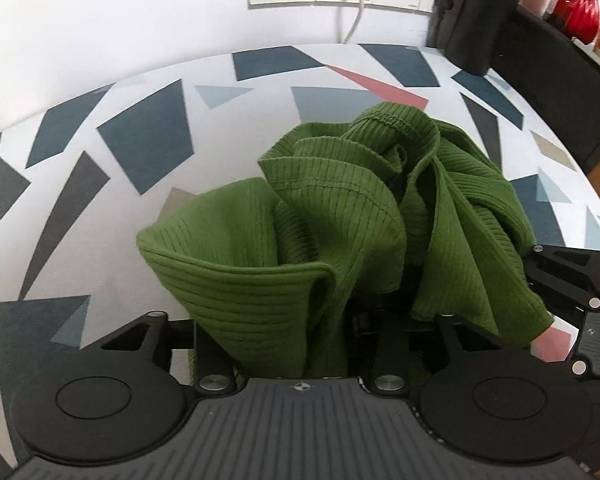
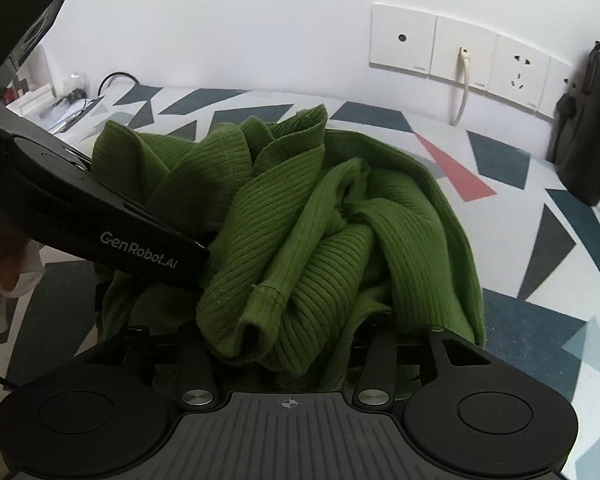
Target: Fold clothes
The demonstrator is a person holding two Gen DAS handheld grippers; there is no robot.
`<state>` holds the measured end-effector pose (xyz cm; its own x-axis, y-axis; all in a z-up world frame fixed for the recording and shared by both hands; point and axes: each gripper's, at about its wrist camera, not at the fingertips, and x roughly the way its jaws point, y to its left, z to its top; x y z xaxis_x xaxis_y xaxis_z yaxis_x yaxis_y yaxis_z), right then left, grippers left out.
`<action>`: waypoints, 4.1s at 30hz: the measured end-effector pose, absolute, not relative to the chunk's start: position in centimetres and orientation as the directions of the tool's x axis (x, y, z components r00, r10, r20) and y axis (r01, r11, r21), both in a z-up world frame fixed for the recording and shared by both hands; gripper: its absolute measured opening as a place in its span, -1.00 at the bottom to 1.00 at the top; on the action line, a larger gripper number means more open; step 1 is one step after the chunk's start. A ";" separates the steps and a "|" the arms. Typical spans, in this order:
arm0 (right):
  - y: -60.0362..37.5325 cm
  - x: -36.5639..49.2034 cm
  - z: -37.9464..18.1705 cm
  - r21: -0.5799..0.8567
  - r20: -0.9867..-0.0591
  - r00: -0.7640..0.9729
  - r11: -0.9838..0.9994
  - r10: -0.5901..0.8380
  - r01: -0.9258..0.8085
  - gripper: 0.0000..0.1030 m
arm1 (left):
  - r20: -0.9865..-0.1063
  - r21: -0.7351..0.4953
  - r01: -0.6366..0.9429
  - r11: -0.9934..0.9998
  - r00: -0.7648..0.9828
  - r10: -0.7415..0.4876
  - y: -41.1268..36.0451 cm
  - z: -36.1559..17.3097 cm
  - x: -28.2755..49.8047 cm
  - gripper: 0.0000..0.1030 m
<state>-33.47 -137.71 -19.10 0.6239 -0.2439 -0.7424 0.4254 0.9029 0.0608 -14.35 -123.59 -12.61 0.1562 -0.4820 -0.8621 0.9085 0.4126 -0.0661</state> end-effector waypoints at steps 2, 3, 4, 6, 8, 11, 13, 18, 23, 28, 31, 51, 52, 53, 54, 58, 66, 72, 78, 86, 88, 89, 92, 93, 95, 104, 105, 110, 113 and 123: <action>-137.1 -33.4 -18.9 0.064 -0.743 0.625 0.903 -0.240 0.424 -0.15 | -0.868 -0.041 0.892 0.449 0.191 -0.459 -123.4 -12.7 -14.0 0.47; -136.9 -33.4 -18.8 0.069 -0.742 0.627 0.903 -0.239 0.425 -0.14 | -0.873 -0.045 0.880 0.472 0.196 -0.447 -123.3 -12.9 -13.5 0.58; -136.8 -33.4 -18.8 0.069 -0.741 0.627 0.901 -0.240 0.428 -0.13 | -0.878 -0.049 0.867 0.495 0.199 -0.436 -123.1 -13.1 -13.1 0.65; -136.7 -33.4 -18.8 0.068 -0.740 0.627 0.899 -0.246 0.433 -0.09 | -0.883 -0.113 0.844 0.524 0.156 -0.443 -122.7 -13.3 -12.1 0.65; -136.5 -33.3 -18.8 0.066 -0.739 0.625 0.896 -0.252 0.439 -0.02 | -0.881 -0.128 0.839 0.528 0.148 -0.449 -122.3 -13.4 -11.8 0.67; -136.4 -32.8 -18.8 0.054 -0.747 0.608 0.886 -0.271 0.461 0.17 | -0.880 -0.123 0.841 0.527 0.153 -0.449 -121.8 -13.5 -11.4 0.85; -136.2 -32.3 -18.9 0.035 -0.758 0.580 0.868 -0.299 0.495 0.45 | -0.881 -0.142 0.834 0.533 0.139 -0.452 -121.2 -13.7 -10.7 0.90; -135.0 -31.4 -19.2 0.018 -0.790 0.506 0.811 -0.347 0.585 0.99 | -0.878 -0.169 0.848 0.503 0.102 -0.467 -119.7 -13.8 -9.5 0.92; -133.8 -30.9 -19.4 0.029 -0.797 0.475 0.762 -0.373 0.647 0.99 | -0.868 -0.191 0.869 0.457 0.068 -0.492 -118.0 -13.9 -8.3 0.97; -133.4 -31.2 -19.7 0.055 -0.794 0.464 0.714 -0.393 0.698 0.99 | -0.860 -0.207 0.884 0.420 0.041 -0.509 -117.5 -13.9 -7.9 0.99; -133.1 -31.5 -19.9 0.058 -0.780 0.473 0.705 -0.410 0.707 0.99 | -0.863 -0.198 0.889 0.413 0.042 -0.504 -117.6 -13.9 -8.1 0.99; -132.8 -32.0 -20.1 0.062 -0.760 0.490 0.704 -0.426 0.707 0.99 | -0.866 -0.200 0.885 0.420 0.041 -0.499 -117.6 -13.9 -8.0 0.99; -132.8 -32.0 -20.1 0.062 -0.759 0.492 0.705 -0.426 0.706 0.99 | -0.865 -0.200 0.884 0.422 0.042 -0.500 -117.6 -13.9 -8.0 0.99; -132.8 -32.0 -20.1 0.063 -0.758 0.494 0.706 -0.426 0.705 0.99 | -0.864 -0.200 0.883 0.424 0.045 -0.501 -117.6 -13.9 -8.1 0.99; -132.8 -32.0 -20.1 0.063 -0.757 0.495 0.707 -0.426 0.704 0.99 | -0.861 -0.201 0.882 0.427 0.048 -0.506 -117.5 -13.9 -8.1 0.99; -132.8 -32.2 -20.1 0.059 -0.747 0.508 0.718 -0.429 0.693 0.99 | -0.847 -0.208 0.875 0.437 0.062 -0.528 -117.1 -14.0 -8.2 0.99; -132.9 -32.0 -20.0 0.061 -0.756 0.498 0.712 -0.425 0.700 0.99 | -0.821 -0.255 0.856 0.449 0.054 -0.569 -116.4 -14.0 -7.8 0.99; -132.8 -32.1 -20.1 0.062 -0.750 0.504 0.713 -0.429 0.699 0.99 | -0.799 -0.299 0.827 0.475 0.055 -0.599 -115.9 -14.0 -7.4 0.99; -132.6 -32.4 -20.3 0.063 -0.734 0.517 0.714 -0.440 0.697 0.99 | -0.790 -0.315 0.820 0.477 0.051 -0.611 -115.7 -14.1 -7.3 0.99; -132.0 -33.1 -20.5 0.062 -0.704 0.542 0.719 -0.460 0.692 0.99 | -0.793 -0.290 0.836 0.466 0.063 -0.606 -115.7 -14.1 -7.7 0.99; -131.9 -33.2 -20.6 0.060 -0.692 0.551 0.723 -0.466 0.688 0.99 | -0.794 -0.273 0.846 0.458 0.071 -0.604 -115.7 -14.1 -7.9 0.99; -131.8 -33.3 -20.7 0.058 -0.684 0.558 0.727 -0.470 0.684 0.99 | -0.797 -0.256 0.854 0.454 0.079 -0.599 -115.8 -14.1 -8.2 0.99; -131.5 -33.6 -20.9 0.057 -0.666 0.570 0.730 -0.481 0.681 0.99 | -0.806 -0.208 0.872 0.444 0.105 -0.583 -116.0 -14.2 -8.9 0.99; -131.5 -33.7 -20.9 0.058 -0.662 0.573 0.729 -0.483 0.682 0.99 | -0.810 -0.201 0.871 0.449 0.111 -0.577 -116.1 -14.2 -9.0 0.99; -131.3 -33.8 -20.9 0.058 -0.655 0.577 0.729 -0.487 0.682 0.99 | -0.815 -0.192 0.867 0.459 0.119 -0.567 -116.3 -14.1 -9.1 0.99; -131.2 -33.9 -21.0 0.058 -0.637 0.590 0.732 -0.496 0.678 0.99 | -0.821 -0.186 0.867 0.462 0.121 -0.558 -116.5 -14.2 -9.1 0.99; -131.2 -33.9 -21.0 0.058 -0.636 0.591 0.732 -0.497 0.678 0.99 | -0.821 -0.187 0.866 0.463 0.121 -0.557 -116.5 -14.2 -9.1 0.99; -131.1 -34.0 -21.0 0.058 -0.636 0.591 0.733 -0.496 0.678 0.99 | -0.822 -0.187 0.866 0.463 0.120 -0.557 -116.5 -14.2 -9.2 0.99; -131.2 -34.0 -20.9 0.058 -0.648 0.587 0.737 -0.486 0.674 0.99 | -0.824 -0.187 0.866 0.464 0.119 -0.554 -116.5 -14.2 -9.1 0.99; -132.4 -32.5 -19.8 0.054 -0.752 0.519 0.746 -0.407 0.664 0.99 | -0.846 -0.206 0.871 0.445 0.070 -0.528 -116.9 -14.0 -8.4 0.99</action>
<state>-32.47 -132.43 -19.79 0.5187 -0.4070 -0.7519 0.6640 0.7457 0.0544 -8.42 -116.89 -13.95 0.0700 -0.5285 -0.8461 0.8715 0.4451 -0.2059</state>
